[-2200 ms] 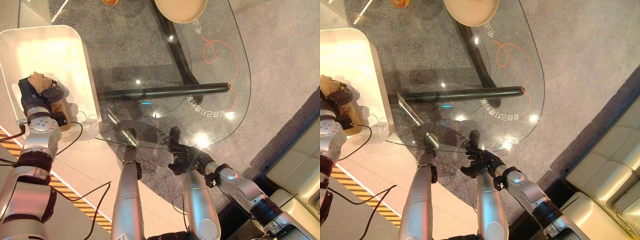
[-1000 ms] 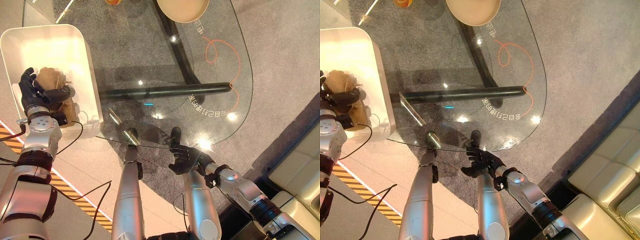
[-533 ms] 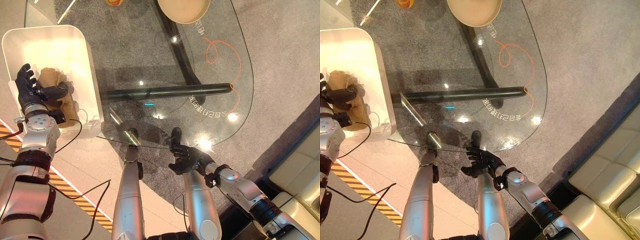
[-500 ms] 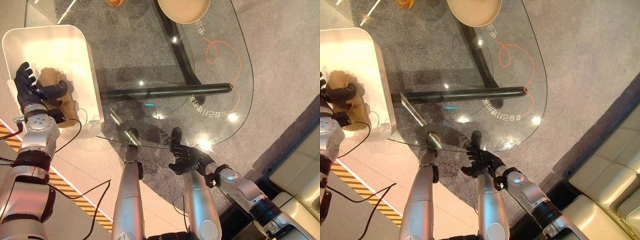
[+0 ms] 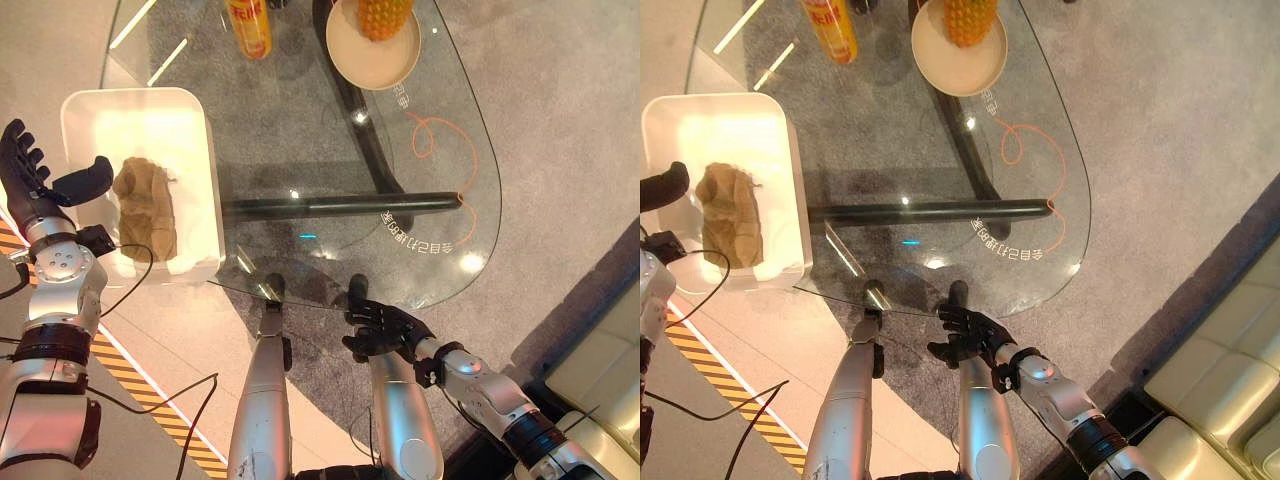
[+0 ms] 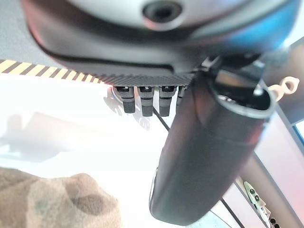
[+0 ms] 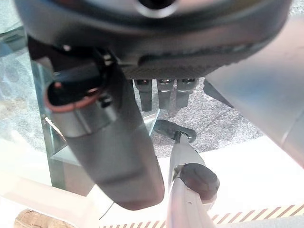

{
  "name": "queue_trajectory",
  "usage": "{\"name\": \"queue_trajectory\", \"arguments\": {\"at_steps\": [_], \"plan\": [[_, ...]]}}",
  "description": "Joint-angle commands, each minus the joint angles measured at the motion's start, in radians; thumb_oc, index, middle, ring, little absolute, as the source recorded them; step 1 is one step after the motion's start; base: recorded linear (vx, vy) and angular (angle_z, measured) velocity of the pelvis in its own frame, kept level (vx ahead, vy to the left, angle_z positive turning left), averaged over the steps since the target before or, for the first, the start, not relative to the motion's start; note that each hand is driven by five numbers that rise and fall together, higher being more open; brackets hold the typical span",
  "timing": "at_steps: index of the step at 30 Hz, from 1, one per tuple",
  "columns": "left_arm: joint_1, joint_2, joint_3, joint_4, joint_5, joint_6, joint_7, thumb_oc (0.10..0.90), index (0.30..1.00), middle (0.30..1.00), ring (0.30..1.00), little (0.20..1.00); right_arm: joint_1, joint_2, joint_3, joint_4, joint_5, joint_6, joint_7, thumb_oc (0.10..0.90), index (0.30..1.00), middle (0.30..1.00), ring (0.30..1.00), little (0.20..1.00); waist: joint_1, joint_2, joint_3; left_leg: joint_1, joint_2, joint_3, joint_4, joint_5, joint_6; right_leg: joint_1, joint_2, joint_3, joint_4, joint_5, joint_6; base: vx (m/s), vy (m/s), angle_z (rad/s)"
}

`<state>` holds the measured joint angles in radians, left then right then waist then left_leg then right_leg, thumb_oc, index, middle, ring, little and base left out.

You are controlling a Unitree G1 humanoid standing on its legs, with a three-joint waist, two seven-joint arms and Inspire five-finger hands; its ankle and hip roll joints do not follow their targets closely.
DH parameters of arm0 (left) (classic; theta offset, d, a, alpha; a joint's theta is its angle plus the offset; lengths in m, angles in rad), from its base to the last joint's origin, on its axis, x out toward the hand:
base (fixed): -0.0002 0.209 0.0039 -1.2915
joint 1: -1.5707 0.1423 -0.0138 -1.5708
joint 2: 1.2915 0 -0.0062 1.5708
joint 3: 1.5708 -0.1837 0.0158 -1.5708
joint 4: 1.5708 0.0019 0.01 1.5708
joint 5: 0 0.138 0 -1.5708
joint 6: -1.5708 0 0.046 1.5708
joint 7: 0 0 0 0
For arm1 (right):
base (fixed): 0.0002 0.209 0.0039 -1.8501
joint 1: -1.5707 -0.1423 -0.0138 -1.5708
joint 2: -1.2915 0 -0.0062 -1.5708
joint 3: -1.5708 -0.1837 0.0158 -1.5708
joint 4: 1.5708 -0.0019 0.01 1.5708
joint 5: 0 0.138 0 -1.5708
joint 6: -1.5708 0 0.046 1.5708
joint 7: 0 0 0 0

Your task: Wipe the table with a cloth and put it in the basket.

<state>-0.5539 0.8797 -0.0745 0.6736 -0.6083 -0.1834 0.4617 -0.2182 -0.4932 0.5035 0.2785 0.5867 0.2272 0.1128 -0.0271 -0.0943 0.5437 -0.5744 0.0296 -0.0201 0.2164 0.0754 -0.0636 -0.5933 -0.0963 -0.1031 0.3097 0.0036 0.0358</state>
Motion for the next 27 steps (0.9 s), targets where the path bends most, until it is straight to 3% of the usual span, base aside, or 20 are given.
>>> {"name": "queue_trajectory", "arguments": {"at_steps": [1, 7, 15, 16, 20, 27], "plan": [[0.023, 0.002, 0.107, -0.062, 0.036, -0.087, -0.004, 0.8, 0.9, 0.9, 0.9, 0.9, 0.119, 0.009, -0.039, -0.055, -0.025, -0.041, 0.014, 0.8, 0.9, 0.9, 0.9, 0.9, 0.015, 0.052, -0.024, 0.062, -0.042, 0.076, 0.027, -0.04, 0.08, 0.089, 0.007, 0.003, -0.072, 0.047, 0.001, -0.04, -0.077, 0.04], [0.147, -0.132, 0.14, -0.135, 0.054, -0.095, -0.071, 0.8, 0.9, 0.9, 0.9, 0.9, 0.135, 0.066, -0.075, 0.044, -0.063, -0.072, 0.0, 0.8, 0.9, 0.9, 0.9, 0.9, 0.039, 0.056, -0.029, 0.187, -0.044, 0.059, -0.03, -0.023, 0.066, 0.213, -0.001, -0.015, -0.108, 0.039, 0.003, -0.04, -0.072, 0.02], [0.369, -0.342, 0.101, -0.217, 0.071, -0.054, -0.174, 0.8, 0.9, 0.9, 0.9, 0.9, 0.195, 0.143, -0.144, 0.205, -0.149, -0.105, -0.01, 0.8, 0.9, 0.9, 0.9, 0.9, 0.055, 0.07, -0.148, 0.306, -0.037, 0.028, -0.129, -0.002, 0.048, 0.346, -0.014, -0.04, -0.199, 0.049, 0.015, 0.01, -0.068, 0.07], [0.415, -0.389, 0.08, -0.192, 0.066, -0.023, -0.225, 0.8, 0.9, 0.9, 0.9, 0.9, 0.204, 0.157, -0.165, 0.253, -0.17, -0.115, -0.005, 0.8, 0.9, 0.9, 0.9, 0.9, 0.056, 0.072, -0.178, 0.334, -0.033, 0.023, -0.148, 0.003, 0.045, 0.379, -0.015, -0.043, -0.223, 0.055, 0.017, 0.04, -0.098, 0.03], [0.52, -0.496, 0.03, -0.102, 0.052, -0.011, -0.311, 0.8, 0.9, 0.9, 0.9, 0.9, 0.223, 0.177, -0.218, 0.355, -0.198, -0.147, 0.006, 0.8, 0.9, 0.9, 0.9, 0.9, 0.062, 0.075, -0.244, 0.403, -0.023, 0.02, -0.186, 0.008, 0.036, 0.46, -0.018, -0.055, -0.275, 0.067, 0.022, 0.07, -0.062, 0.07], [0.596, -0.616, 0.01, 0.172, 0.0, 0.076, -0.423, 0.8, 0.9, 0.9, 0.9, 0.9, 0.224, 0.219, -0.255, 0.588, -0.255, -0.171, -0.021, 0.8, 0.9, 0.9, 0.9, 0.9, 0.073, 0.074, -0.348, 0.48, -0.004, 0.027, -0.209, -0.003, 0.026, 0.546, -0.027, -0.07, -0.315, 0.071, 0.026, 0.09, -0.058, 0.01]]}}
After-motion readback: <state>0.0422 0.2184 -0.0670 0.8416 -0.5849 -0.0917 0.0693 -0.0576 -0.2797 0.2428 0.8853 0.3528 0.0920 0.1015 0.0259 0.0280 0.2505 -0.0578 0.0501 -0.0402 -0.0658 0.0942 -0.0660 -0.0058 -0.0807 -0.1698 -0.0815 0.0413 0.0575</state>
